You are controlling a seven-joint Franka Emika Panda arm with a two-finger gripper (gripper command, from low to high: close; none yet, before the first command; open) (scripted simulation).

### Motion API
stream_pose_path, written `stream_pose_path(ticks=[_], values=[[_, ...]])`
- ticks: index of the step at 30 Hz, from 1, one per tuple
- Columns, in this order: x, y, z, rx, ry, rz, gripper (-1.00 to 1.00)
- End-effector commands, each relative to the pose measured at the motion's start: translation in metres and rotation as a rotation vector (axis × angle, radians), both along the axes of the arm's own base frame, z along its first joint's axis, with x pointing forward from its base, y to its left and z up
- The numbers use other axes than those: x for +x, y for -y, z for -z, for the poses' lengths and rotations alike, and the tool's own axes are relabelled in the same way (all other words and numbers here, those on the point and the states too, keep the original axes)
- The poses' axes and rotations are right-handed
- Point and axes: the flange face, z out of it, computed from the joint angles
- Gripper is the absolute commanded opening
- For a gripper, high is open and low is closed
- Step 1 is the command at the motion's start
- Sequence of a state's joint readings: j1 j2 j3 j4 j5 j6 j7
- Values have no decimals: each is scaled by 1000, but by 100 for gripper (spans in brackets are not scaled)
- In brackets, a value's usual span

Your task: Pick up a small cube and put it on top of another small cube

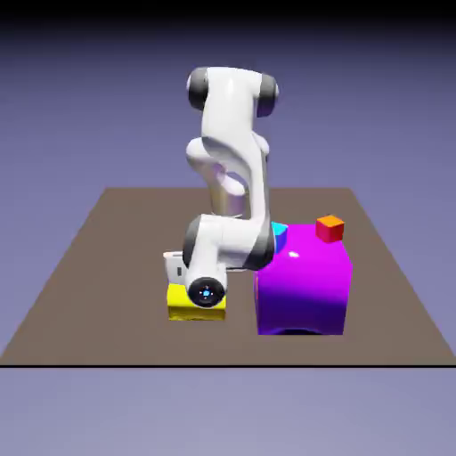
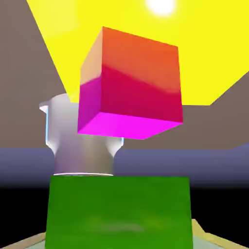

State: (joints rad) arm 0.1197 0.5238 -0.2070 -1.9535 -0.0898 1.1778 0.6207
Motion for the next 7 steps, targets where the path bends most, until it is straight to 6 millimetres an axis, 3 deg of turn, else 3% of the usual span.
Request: stream_pose_path(ticks=[1,4,5,7], values=[[-9,1,6,0,0,-1,-100],[-31,2,20,0,0,-1,-100],[-31,2,20,0,0,-1,100],[-21,1,14,0,0,-1,100]])
